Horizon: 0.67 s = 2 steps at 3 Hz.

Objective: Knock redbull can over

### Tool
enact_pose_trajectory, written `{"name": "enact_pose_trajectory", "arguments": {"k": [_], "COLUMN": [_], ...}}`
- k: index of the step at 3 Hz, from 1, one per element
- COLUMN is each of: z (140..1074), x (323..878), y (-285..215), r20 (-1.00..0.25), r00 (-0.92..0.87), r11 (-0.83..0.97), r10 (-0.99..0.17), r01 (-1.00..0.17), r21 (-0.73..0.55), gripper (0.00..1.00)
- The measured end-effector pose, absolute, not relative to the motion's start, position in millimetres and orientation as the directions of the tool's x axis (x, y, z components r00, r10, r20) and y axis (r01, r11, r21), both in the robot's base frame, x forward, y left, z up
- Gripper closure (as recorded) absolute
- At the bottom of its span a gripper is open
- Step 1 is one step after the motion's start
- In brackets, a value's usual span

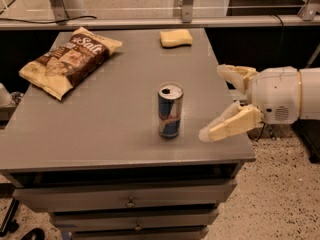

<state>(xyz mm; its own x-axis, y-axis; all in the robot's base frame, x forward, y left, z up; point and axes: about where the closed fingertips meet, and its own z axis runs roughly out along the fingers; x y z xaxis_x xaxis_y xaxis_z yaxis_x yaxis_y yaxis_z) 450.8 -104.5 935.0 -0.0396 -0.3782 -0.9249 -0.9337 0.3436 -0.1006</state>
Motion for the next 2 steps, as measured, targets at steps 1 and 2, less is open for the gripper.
{"name": "enact_pose_trajectory", "arguments": {"k": [1,2], "z": [935,929], "x": [451,462], "y": [-104,-93], "r20": [-0.924,-0.929], "r00": [-0.037,0.006], "r11": [0.343,0.333], "r10": [-0.379,-0.371], "r01": [-0.933,-0.933], "r21": [-0.103,-0.139], "gripper": [0.00,0.00]}}
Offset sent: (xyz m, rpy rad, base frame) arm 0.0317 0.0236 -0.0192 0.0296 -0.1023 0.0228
